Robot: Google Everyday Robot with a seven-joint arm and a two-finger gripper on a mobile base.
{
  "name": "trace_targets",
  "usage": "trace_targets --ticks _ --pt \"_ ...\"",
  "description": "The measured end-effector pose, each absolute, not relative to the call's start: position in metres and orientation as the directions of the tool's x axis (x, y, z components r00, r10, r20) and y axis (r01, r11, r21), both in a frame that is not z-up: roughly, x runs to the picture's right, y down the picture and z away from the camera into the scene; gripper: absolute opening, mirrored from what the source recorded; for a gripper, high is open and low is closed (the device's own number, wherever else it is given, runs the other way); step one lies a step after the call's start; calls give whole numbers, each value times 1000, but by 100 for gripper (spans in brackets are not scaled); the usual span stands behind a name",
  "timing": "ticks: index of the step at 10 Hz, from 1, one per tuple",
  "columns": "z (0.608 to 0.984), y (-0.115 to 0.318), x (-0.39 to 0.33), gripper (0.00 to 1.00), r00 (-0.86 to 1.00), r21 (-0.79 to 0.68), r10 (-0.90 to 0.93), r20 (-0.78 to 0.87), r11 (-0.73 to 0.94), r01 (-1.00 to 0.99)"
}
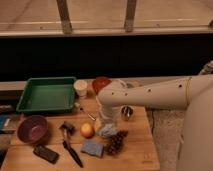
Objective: Wipe red bowl with towel
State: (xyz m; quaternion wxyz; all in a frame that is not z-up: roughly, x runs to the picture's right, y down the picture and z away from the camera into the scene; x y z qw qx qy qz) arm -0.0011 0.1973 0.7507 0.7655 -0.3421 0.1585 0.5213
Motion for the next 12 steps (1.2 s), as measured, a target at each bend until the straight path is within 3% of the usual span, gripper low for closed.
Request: trace_targets --ticks 6,9,12 --pt "793 186 25 65 413 -366 687 -599 224 -903" --pt "809 205 22 65 413 -393 667 -621 192 -899" --pt "801 227 13 65 414 -405 648 -639 174 -898"
